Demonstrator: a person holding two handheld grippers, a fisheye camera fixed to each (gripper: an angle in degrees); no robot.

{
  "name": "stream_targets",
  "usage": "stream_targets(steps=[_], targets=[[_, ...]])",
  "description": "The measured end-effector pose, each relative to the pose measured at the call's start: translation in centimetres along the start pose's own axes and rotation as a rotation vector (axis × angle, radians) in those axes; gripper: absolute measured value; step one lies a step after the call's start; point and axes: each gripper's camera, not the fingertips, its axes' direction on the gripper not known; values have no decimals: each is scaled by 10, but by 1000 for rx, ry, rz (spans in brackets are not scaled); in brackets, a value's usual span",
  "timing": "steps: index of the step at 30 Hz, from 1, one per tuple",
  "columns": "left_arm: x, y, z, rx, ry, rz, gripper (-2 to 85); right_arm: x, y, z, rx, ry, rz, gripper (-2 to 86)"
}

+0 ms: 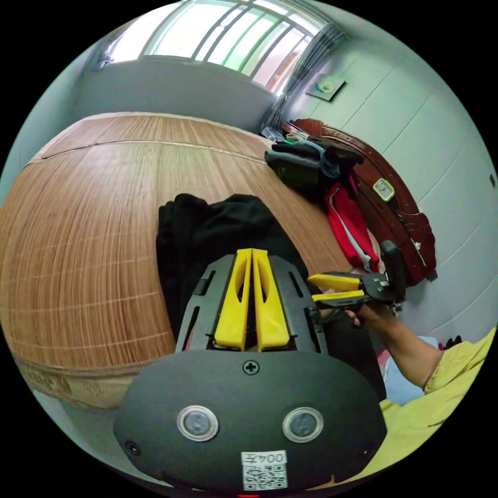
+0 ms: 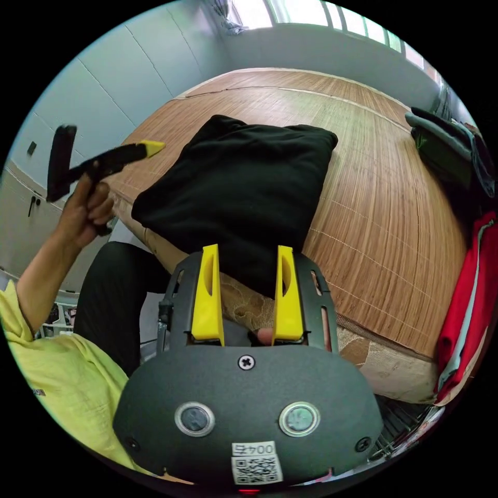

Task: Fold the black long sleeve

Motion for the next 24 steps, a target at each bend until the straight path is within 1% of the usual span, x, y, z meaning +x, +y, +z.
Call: stream_targets(steps=[2,5,10,11,14,17,19,22,24], targets=[[-2,-33,26,-35,-62,17,2,0,12,-2,45,6,-7,160],[-14,-61,59,-47,-185,-25,3,3,24,-5,84,-13,8,160],[-52,-86,106,-128,-338,-112,3,7,38,-9,122,-23,24,159],[-67,-84,112,-138,-304,-138,2,10,41,-11,129,-31,26,159],[-90,-82,113,-90,-244,-224,3,15,46,-14,144,-45,24,158],[-91,-83,113,-79,-261,-211,5,21,51,-18,160,-60,33,156],[-93,-84,108,-69,-224,-214,8,24,53,-22,168,-64,39,156],[-93,-82,85,26,-131,-181,24,28,54,-28,172,-64,41,157],[-101,-82,71,79,-103,-202,43,32,55,-31,180,-68,43,157]])
